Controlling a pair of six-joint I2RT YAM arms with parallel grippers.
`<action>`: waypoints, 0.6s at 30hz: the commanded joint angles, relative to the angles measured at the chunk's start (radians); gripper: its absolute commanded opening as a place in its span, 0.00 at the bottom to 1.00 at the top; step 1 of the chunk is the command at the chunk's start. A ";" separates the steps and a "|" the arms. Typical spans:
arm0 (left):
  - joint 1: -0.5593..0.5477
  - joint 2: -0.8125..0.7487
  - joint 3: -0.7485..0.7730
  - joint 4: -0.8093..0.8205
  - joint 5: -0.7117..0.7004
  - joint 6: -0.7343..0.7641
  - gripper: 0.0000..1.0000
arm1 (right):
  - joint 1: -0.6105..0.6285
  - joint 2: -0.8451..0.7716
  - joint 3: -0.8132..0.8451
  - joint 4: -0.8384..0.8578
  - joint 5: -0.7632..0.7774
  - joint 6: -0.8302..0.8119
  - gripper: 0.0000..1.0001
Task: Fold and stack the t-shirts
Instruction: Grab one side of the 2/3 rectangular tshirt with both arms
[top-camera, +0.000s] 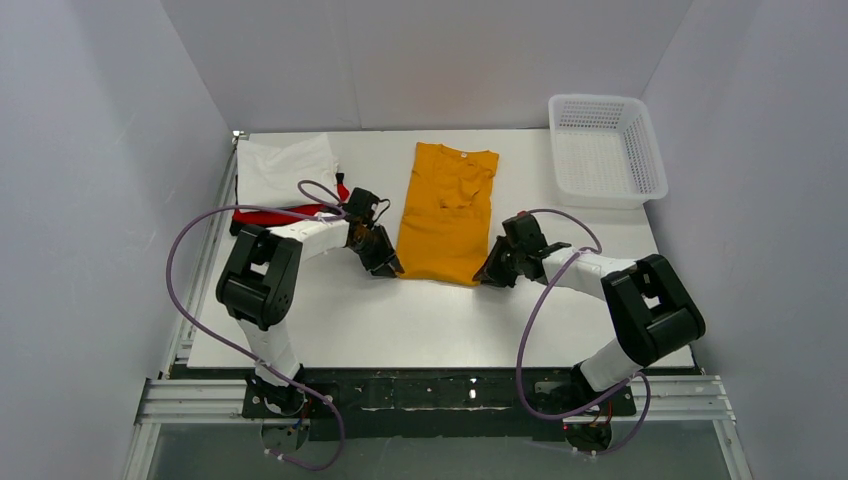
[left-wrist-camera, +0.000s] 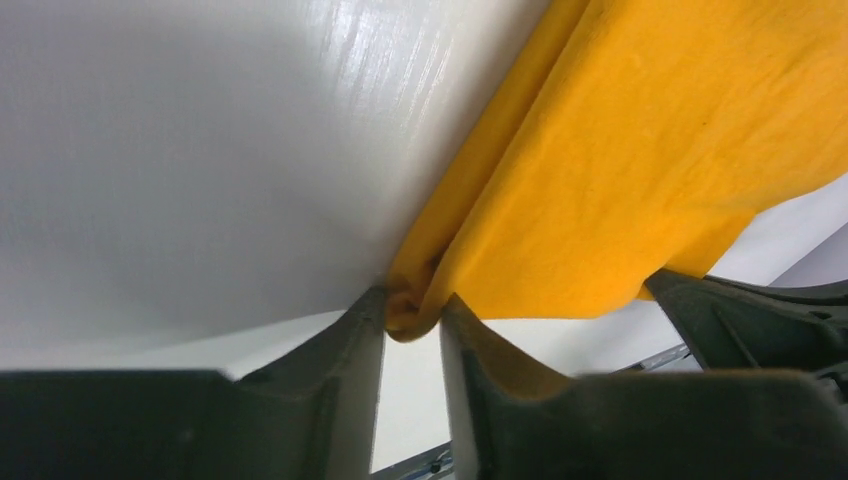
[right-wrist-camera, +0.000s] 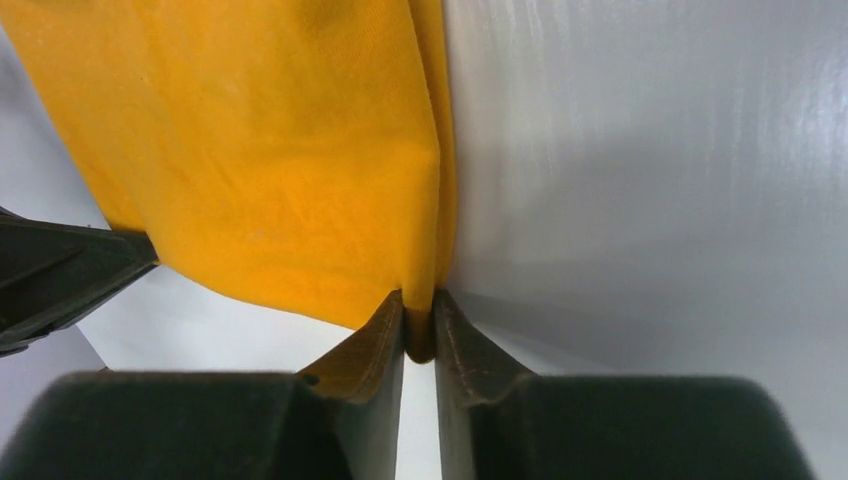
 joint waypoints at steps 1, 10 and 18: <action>-0.009 0.082 -0.034 -0.119 -0.057 0.020 0.16 | 0.026 0.039 -0.043 -0.042 0.035 0.023 0.14; -0.012 0.003 -0.099 -0.148 -0.084 0.077 0.00 | 0.041 -0.043 -0.038 -0.161 -0.006 -0.054 0.01; -0.051 -0.379 -0.351 -0.251 -0.092 0.065 0.00 | 0.153 -0.212 -0.033 -0.406 -0.139 -0.120 0.01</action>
